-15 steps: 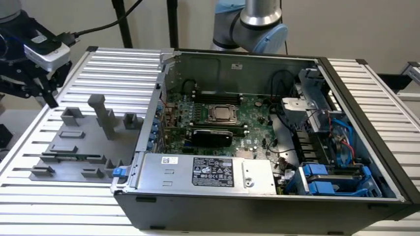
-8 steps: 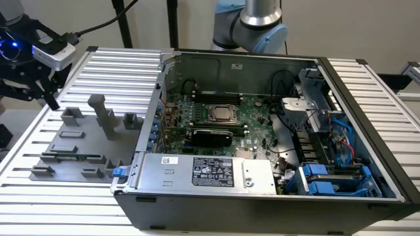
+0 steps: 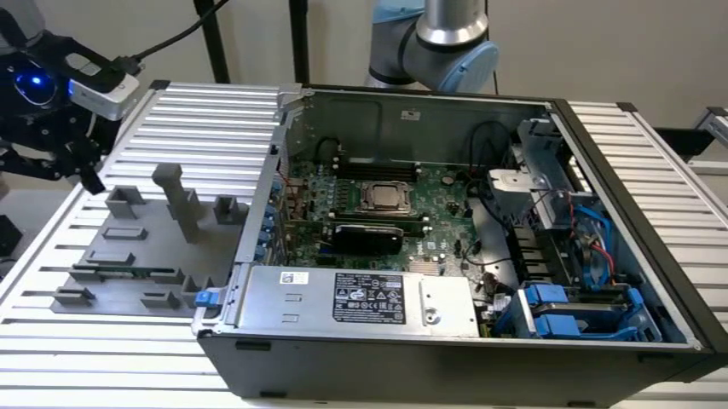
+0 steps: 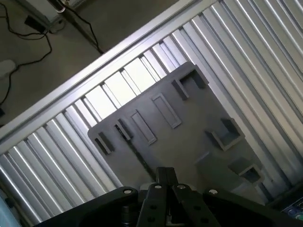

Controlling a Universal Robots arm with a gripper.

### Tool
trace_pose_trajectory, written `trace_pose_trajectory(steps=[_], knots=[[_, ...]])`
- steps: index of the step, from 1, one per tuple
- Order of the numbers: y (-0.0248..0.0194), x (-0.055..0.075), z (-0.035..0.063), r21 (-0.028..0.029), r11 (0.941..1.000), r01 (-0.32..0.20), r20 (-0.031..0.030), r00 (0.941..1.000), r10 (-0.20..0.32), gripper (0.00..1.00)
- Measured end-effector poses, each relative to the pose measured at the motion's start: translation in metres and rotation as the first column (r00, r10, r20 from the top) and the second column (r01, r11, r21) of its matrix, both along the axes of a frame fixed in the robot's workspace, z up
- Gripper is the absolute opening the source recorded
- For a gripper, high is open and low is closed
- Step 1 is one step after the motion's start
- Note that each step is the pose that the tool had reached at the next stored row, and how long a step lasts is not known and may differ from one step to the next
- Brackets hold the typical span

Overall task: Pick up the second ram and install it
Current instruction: 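Pick up the second ram and move it above second insertion slot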

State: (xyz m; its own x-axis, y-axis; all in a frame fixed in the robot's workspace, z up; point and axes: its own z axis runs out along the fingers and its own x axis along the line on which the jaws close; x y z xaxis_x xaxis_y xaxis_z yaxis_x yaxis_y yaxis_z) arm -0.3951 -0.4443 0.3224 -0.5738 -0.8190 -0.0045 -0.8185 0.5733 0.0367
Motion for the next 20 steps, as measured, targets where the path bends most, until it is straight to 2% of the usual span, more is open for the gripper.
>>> trace_pose_trajectory(steps=[5,11,20], knots=[[0.0,0.0,-0.0014,-0.0058,0.998,-0.063,0.0003,0.998,0.063,0.0],[-0.0015,0.0,-0.0046,-0.0132,0.9954,-0.095,0.0086,0.9954,0.095,0.0],[-0.0041,0.008,-0.0191,-0.0179,0.9909,-0.134,0.0081,0.991,0.134,0.0]])
